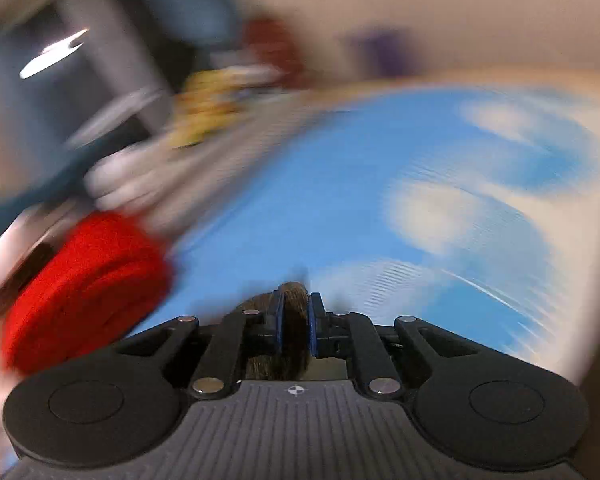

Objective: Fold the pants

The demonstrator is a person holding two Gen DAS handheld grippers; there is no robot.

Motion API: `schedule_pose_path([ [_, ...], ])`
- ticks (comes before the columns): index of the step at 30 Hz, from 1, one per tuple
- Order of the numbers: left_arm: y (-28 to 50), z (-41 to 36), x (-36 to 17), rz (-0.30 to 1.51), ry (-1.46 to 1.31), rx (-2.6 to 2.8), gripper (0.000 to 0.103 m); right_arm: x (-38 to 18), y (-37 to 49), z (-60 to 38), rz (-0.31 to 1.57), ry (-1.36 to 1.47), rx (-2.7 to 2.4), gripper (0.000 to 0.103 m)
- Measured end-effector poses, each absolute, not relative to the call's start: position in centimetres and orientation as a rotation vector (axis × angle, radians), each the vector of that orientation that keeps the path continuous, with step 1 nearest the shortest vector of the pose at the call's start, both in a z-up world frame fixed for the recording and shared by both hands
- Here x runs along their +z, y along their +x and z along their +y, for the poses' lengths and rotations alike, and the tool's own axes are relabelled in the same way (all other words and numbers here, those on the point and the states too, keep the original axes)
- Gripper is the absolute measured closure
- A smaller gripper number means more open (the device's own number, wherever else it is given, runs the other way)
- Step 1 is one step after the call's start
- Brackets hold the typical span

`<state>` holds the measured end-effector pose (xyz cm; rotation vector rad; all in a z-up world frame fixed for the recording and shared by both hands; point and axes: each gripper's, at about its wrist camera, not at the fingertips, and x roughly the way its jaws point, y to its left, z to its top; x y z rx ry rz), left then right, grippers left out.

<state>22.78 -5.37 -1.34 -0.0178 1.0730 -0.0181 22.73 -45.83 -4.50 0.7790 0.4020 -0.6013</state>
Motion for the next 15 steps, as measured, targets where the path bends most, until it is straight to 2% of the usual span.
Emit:
schedule_pose_path([
  [3, 22.6, -5.3, -1.2, 1.079, -0.028, -0.026, 0.06, -8.5, 21.2, -48.3, 0.608, 0.859, -0.773, 0.087],
  [4, 22.5, -5.4, -1.2, 1.077, -0.03, -0.033, 0.06, -10.6, 21.0, -49.6, 0.69, 0.962, -0.79, 0.087],
  [6, 22.4, -5.8, -1.2, 1.08, -0.025, -0.055, 0.058, -12.8, 21.2, -51.0, 0.757, 1.032, -0.766, 0.084],
  [8, 22.3, -6.2, -1.4, 1.089, -0.018, -0.081, 0.058, -13.9, 20.9, -52.1, 0.781, 1.063, -0.774, 0.083],
  [11, 22.4, -7.1, -2.0, 1.11, -0.033, -0.124, 0.058, -14.5, 20.6, -53.8, 0.782, 1.123, -0.777, 0.073],
  [15, 23.0, -8.0, -3.1, 1.142, -0.083, -0.19, 0.058, -14.9, 20.0, -55.8, 0.773, 1.136, -0.8, 0.068],
])
